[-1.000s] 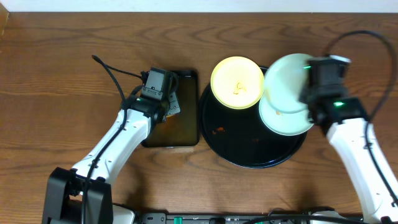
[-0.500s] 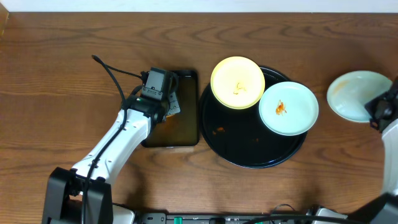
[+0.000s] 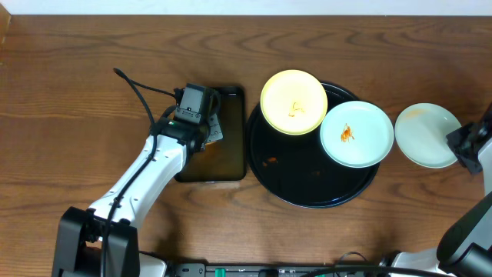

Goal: Clean dirty plates on tray and stack at the side
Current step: 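Lift the cleaned green plate with right gripper and place it right of tray, then grasp the other pale green plate rim with right gripper, pull it forward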

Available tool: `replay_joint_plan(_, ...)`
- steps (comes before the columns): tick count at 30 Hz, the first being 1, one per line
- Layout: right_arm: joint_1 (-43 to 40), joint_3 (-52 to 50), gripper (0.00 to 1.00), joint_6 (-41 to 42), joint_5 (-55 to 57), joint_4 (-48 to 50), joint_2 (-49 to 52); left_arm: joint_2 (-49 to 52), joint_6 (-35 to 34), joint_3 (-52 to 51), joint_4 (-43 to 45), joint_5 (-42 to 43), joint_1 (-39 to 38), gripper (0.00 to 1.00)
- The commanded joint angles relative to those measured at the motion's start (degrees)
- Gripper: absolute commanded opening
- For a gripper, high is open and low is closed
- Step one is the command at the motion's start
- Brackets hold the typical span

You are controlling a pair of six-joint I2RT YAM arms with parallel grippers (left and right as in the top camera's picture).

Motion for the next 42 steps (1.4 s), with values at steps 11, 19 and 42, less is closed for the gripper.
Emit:
replay_joint_plan(11,5.2,0.8,0.41,-18.8,-31.1,-7.3,-1.6,-0.3,0.4,-0.2,0.1,-0.7,0.2,0.08)
replay_joint_plan(19,10.1,-3.7,0.4,-18.8,-25.2,-8.3,-1.4,-0.3,0.4,-0.2,0.1,-0.7,0.2,0.08)
replay_joint_plan(42,12.2,-13.0,0.01,-16.7,-25.2,3.1,-1.6,-0.3,0.4,-0.2,0.0,-0.7,0.2,0.08)
